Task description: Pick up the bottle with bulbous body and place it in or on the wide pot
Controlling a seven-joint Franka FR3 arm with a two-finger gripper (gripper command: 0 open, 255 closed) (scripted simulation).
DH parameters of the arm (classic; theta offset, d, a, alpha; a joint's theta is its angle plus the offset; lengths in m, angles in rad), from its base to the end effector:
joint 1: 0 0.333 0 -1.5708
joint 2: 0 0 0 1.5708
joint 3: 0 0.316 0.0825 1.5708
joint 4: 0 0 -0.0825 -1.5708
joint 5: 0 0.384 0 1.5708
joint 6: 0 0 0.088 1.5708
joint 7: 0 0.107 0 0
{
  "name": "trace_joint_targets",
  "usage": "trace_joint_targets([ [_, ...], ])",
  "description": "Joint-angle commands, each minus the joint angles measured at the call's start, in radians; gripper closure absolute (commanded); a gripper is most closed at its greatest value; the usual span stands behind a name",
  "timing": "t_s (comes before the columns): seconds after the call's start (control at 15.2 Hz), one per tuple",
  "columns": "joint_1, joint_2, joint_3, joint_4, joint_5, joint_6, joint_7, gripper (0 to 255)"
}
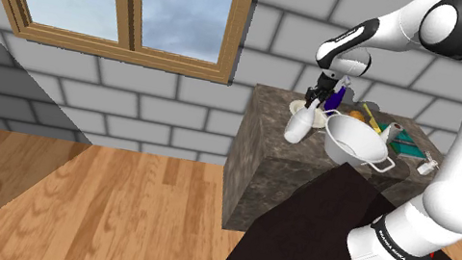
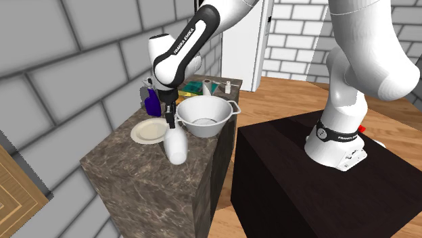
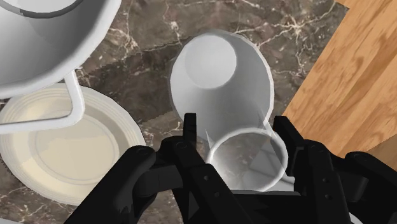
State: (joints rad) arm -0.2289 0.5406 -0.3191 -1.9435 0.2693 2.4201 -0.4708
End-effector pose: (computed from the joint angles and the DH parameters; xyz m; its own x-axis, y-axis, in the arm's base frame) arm 0.5313 -0.3151 0.2110 0.9706 -0.2398 -0.0183 -0.2402 -0.9705 -0.0200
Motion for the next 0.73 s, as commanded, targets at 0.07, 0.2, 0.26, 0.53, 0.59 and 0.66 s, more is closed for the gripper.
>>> trace_joint_targets([
  [0.07, 0.000, 0.000, 0.000, -0.001, 0.000, 0.000, 0.000, 255],
  [0.2, 0.000, 0.000, 0.000, 0.000, 0.000, 0.000, 0.000, 255],
  [0.26, 0.003, -0.010, -0.003, -0.001, -0.005, -0.009, 0.003, 255],
  [0.53, 0.012, -0.049, -0.016, -0.001, -0.023, -0.047, 0.015, 255],
  [0.59, 0.014, -0.059, -0.020, -0.001, -0.028, -0.056, 0.018, 255],
  [0.66, 0.017, -0.068, -0.023, 0.000, -0.032, -0.066, 0.022, 255],
])
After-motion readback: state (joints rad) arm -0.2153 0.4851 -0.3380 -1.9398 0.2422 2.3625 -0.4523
